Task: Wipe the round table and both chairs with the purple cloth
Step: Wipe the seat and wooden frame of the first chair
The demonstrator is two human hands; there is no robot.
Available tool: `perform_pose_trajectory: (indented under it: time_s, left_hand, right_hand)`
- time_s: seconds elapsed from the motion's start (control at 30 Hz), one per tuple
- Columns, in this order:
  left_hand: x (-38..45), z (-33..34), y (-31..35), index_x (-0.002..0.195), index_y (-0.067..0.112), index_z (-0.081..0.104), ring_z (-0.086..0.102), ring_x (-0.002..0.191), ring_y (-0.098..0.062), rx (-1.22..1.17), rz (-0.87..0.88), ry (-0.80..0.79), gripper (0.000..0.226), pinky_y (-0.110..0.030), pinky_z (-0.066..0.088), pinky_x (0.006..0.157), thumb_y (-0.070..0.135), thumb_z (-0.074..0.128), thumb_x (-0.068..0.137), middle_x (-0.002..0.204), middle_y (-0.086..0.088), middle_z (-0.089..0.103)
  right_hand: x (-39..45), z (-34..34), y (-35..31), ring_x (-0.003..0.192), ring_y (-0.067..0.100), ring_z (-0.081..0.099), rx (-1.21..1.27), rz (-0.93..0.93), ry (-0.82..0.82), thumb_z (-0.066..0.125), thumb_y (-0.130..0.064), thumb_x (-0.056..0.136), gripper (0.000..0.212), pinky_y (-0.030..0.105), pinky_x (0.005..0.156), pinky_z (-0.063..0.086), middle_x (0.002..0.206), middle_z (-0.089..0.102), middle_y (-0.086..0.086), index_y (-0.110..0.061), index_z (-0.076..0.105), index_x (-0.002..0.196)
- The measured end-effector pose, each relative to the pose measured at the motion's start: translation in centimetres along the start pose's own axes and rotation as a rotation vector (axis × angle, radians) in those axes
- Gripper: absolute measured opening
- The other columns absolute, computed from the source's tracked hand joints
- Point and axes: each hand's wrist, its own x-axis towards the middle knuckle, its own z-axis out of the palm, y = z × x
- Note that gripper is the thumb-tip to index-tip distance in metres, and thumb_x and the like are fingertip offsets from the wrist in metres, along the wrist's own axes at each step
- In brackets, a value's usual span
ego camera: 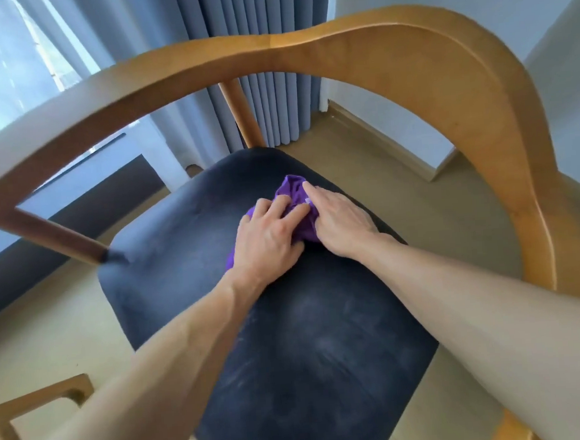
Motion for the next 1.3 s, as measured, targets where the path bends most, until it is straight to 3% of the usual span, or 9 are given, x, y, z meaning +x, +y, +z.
perform_pose_trajectory:
  time_s: [0.1, 0.3, 0.4, 0.53, 0.7, 0.9, 1.1, 1.2, 1.3]
  left_hand:
    - [-0.9, -2.1, -6.9, 0.138, 0.031, 0.055, 0.052, 0.108, -0.035, 0.158, 0.197, -0.073, 0.068, -0.048, 0.052, 0.077, 0.033, 0.071, 0.072, 0.132, -0.004, 0.055]
    - [-1.2, -3.3, -14.8, 0.138, 0.019, 0.042, 0.039, 0.124, -0.045, 0.020, -0.766, 0.030, 0.048, -0.065, 0.044, 0.092, 0.021, 0.054, 0.092, 0.134, -0.022, 0.044]
    - [3.5, -2.3, -11.0, 0.134, 0.014, 0.043, 0.037, 0.127, -0.045, 0.001, -0.887, 0.062, 0.046, -0.066, 0.043, 0.088, 0.014, 0.049, 0.089, 0.134, -0.023, 0.044]
    - [6.8, -1.1, -4.7, 0.138, 0.017, 0.043, 0.035, 0.130, -0.043, -0.004, -0.650, 0.065, 0.053, -0.067, 0.040, 0.090, 0.011, 0.050, 0.086, 0.138, -0.020, 0.044]
    - [5.7, 0.2, 5.9, 0.135, 0.029, 0.051, 0.042, 0.119, -0.036, 0.022, -0.094, -0.012, 0.051, -0.057, 0.045, 0.086, 0.021, 0.054, 0.084, 0.131, -0.003, 0.052]
    - [-1.3, 2.1, 13.7, 0.136, 0.036, 0.050, 0.041, 0.115, -0.028, -0.020, 0.474, -0.175, 0.052, -0.046, 0.043, 0.082, 0.028, 0.045, 0.085, 0.136, 0.010, 0.050]
    - [-8.9, 0.6, 10.7, 0.127, 0.039, 0.060, 0.045, 0.112, -0.024, -0.061, 1.039, -0.314, 0.044, -0.038, 0.041, 0.079, 0.029, 0.051, 0.085, 0.129, 0.013, 0.057]
    - [-8.0, 0.3, 9.2, 0.130, 0.038, 0.058, 0.048, 0.111, -0.023, -0.029, 0.998, -0.295, 0.045, -0.036, 0.041, 0.071, 0.030, 0.049, 0.087, 0.129, 0.013, 0.057]
    - [-4.5, 0.4, 12.1, 0.131, 0.033, 0.057, 0.048, 0.116, -0.026, -0.053, 0.553, -0.192, 0.046, -0.038, 0.043, 0.073, 0.026, 0.047, 0.087, 0.131, 0.008, 0.057]
  right_hand:
    - [-1.0, 0.5, 0.9, 0.153, 0.015, 0.010, -0.068, -0.037, -0.037, 0.043, -0.022, 0.103, 0.066, 0.040, 0.124, 0.017, 0.167, 0.011, -0.002, -0.021, 0.009, 0.160]
    - [-0.6, -0.6, 2.0, 0.152, 0.013, 0.016, 0.125, -0.013, -0.077, 0.032, -0.005, 0.102, 0.059, 0.033, 0.122, 0.019, 0.166, 0.016, -0.007, -0.021, 0.024, 0.158]
    - [-0.3, -2.0, 2.6, 0.151, 0.017, 0.021, 0.337, 0.043, -0.100, 0.033, -0.015, 0.105, 0.056, 0.034, 0.120, 0.019, 0.165, 0.020, -0.005, -0.027, 0.020, 0.158]
    - [0.2, -4.0, 2.7, 0.152, 0.023, 0.018, 0.568, 0.163, -0.056, 0.028, -0.036, 0.108, 0.052, 0.046, 0.120, 0.019, 0.166, 0.016, -0.004, -0.035, 0.013, 0.158]
    - [0.2, -5.4, 3.1, 0.149, 0.019, 0.026, 0.508, 0.174, 0.099, 0.024, -0.035, 0.108, 0.048, 0.035, 0.119, 0.020, 0.162, 0.029, -0.001, -0.028, 0.031, 0.155]
    - [-1.3, -5.3, 3.3, 0.141, 0.027, 0.039, 0.208, 0.173, -0.077, 0.026, -0.030, 0.106, 0.046, 0.041, 0.116, 0.029, 0.151, 0.046, 0.006, -0.013, 0.051, 0.142]
    - [-4.2, -3.4, 2.9, 0.152, 0.020, 0.014, -0.018, 0.156, -0.292, 0.034, -0.020, 0.106, 0.050, 0.034, 0.118, 0.017, 0.166, 0.013, -0.001, -0.028, 0.031, 0.155]
    - [-4.9, -3.1, 2.6, 0.152, 0.020, 0.014, -0.051, 0.151, -0.292, 0.032, -0.016, 0.105, 0.051, 0.034, 0.118, 0.019, 0.166, 0.013, -0.002, -0.029, 0.030, 0.155]
    - [-5.2, -3.0, 2.4, 0.149, 0.020, 0.023, -0.060, 0.142, -0.281, 0.031, -0.016, 0.105, 0.050, 0.034, 0.115, 0.026, 0.164, 0.020, -0.004, -0.030, 0.037, 0.152]
